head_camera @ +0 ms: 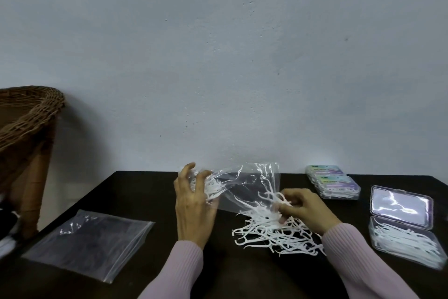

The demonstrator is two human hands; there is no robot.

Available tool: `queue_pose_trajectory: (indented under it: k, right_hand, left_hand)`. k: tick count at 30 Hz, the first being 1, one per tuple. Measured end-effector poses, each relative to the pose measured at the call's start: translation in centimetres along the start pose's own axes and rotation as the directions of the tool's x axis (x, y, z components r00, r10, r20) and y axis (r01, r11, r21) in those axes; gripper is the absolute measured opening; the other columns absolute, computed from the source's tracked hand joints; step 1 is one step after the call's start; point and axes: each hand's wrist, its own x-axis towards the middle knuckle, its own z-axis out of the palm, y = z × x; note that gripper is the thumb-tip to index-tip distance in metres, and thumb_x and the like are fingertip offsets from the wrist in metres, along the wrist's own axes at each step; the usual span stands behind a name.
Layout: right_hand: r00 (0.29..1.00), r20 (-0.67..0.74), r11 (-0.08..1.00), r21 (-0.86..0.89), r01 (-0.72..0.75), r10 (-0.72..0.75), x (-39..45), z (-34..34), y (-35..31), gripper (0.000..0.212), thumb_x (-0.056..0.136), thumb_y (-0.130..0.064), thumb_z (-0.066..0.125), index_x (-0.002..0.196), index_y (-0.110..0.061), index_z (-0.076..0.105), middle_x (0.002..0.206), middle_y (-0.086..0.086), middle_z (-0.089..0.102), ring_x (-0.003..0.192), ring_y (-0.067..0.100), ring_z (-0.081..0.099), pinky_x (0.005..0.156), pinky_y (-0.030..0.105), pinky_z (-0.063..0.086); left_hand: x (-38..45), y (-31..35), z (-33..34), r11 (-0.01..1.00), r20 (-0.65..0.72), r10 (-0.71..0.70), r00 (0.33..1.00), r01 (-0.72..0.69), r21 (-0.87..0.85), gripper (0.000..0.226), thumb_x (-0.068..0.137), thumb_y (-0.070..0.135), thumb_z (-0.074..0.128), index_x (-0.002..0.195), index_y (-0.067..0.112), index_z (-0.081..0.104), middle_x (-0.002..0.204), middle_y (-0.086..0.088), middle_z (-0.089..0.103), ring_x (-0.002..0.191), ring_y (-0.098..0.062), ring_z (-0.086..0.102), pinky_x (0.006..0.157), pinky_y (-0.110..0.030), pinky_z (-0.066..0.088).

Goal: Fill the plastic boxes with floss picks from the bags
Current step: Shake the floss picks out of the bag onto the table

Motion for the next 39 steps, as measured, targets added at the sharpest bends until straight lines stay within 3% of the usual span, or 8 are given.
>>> queue_pose_trajectory:
  k: [6, 15, 19, 23, 28, 31, 34, 39]
  right_hand:
    - [0.994, -0.089, 0.998, -0.012, -0.059, 0.058, 0.0, -0.6, 0.7, 0.011, 0.081, -0.021, 0.068, 0.086, -0.011, 0.066, 0.079, 0.000, 0.073, 0.060, 0.011, 0.065, 0.057, 0.012, 0.046]
    - [0.997, -0.014, 0.953, -0.294, -0.073, 0.072, 0.1, 0.0, 0.5, 0.020, 0.080, -0.022, 0.070, 0.097, -0.030, 0.065, 0.096, -0.016, 0.064, 0.089, -0.004, 0.058, 0.069, 0.006, 0.042]
    - [0.990, -0.139, 0.999, -0.031, 0.009, -0.013, 0.3, 0.3, -0.2, 0.007, 0.087, -0.016, 0.060, 0.090, -0.022, 0.063, 0.095, -0.010, 0.068, 0.092, 0.005, 0.063, 0.082, 0.017, 0.048]
    - [0.997, 0.059, 0.922, 0.381, -0.073, 0.054, 0.0, 0.9, -1.4, 0.015, 0.095, -0.015, 0.044, 0.097, -0.008, 0.057, 0.102, 0.005, 0.067, 0.082, 0.022, 0.070, 0.072, 0.027, 0.057]
    - [0.980, 0.186, 0.972, 0.208, -0.111, 0.072, 0.1, 1.5, -1.0, 0.026, 0.081, -0.011, 0.066, 0.106, -0.016, 0.063, 0.100, 0.005, 0.063, 0.074, 0.010, 0.062, 0.062, 0.016, 0.049]
    - [0.984, 0.150, 0.989, 0.097, -0.112, 0.096, 0.2, 1.3, -0.6, 0.019, 0.075, -0.010, 0.072, 0.093, -0.016, 0.067, 0.088, 0.002, 0.064, 0.076, 0.010, 0.062, 0.064, 0.016, 0.049]
    - [0.991, 0.076, 0.977, 0.174, -0.120, 0.108, 0.3, 1.2, -0.5, 0.013, 0.075, -0.003, 0.070, 0.086, -0.009, 0.065, 0.084, 0.006, 0.069, 0.071, 0.015, 0.069, 0.064, 0.020, 0.054]
    - [0.985, -0.129, 0.989, 0.112, -0.098, 0.112, 0.4, 0.4, 0.2, 0.010, 0.080, -0.002, 0.066, 0.086, -0.009, 0.062, 0.077, 0.007, 0.072, 0.071, 0.017, 0.071, 0.070, 0.027, 0.057]
  left_hand:
    - [0.1, -0.3, -0.2, 0.994, -0.055, -0.107, 0.993, 0.108, 0.022, 0.062, 0.054, 0.005, 0.088, 0.108, 0.011, 0.061, 0.131, -0.009, 0.033, 0.114, -0.021, 0.037, 0.082, -0.032, 0.048]
    - [0.3, -0.2, -0.4, 0.969, -0.113, -0.244, 0.963, 0.247, 0.013, 0.055, 0.058, 0.008, 0.086, 0.107, 0.012, 0.059, 0.130, -0.011, 0.035, 0.114, -0.019, 0.032, 0.082, -0.028, 0.041]
    - [0.2, 0.1, -0.2, 0.980, -0.098, -0.196, 0.976, 0.197, -0.001, 0.057, 0.058, 0.011, 0.087, 0.107, 0.013, 0.059, 0.130, -0.009, 0.034, 0.115, -0.018, 0.033, 0.084, -0.029, 0.042]
    - [0.1, 0.6, -0.2, 0.991, -0.075, -0.135, 0.988, 0.134, -0.015, 0.058, 0.056, 0.014, 0.089, 0.107, 0.011, 0.061, 0.131, -0.008, 0.034, 0.114, -0.018, 0.035, 0.083, -0.029, 0.044]
    - [-0.1, 0.9, -0.2, 0.999, -0.039, -0.037, 0.999, 0.037, -0.018, 0.062, 0.052, 0.016, 0.090, 0.107, 0.012, 0.062, 0.132, -0.008, 0.035, 0.115, -0.019, 0.037, 0.083, -0.032, 0.049]
    - [-0.1, 1.0, -0.2, 1.000, -0.020, -0.002, 1.000, 0.001, -0.026, 0.065, 0.049, 0.014, 0.091, 0.107, 0.013, 0.062, 0.132, -0.008, 0.035, 0.115, -0.019, 0.038, 0.083, -0.034, 0.050]
    - [-0.1, 0.8, -0.1, 1.000, -0.019, 0.003, 1.000, -0.004, -0.020, 0.065, 0.049, 0.014, 0.091, 0.107, 0.014, 0.061, 0.132, -0.008, 0.035, 0.115, -0.019, 0.039, 0.084, -0.032, 0.048]
    - [0.0, 0.1, -0.2, 0.991, -0.084, -0.131, 0.988, 0.132, -0.003, 0.059, 0.055, 0.012, 0.089, 0.106, 0.012, 0.061, 0.131, -0.010, 0.035, 0.116, -0.019, 0.034, 0.088, -0.032, 0.042]
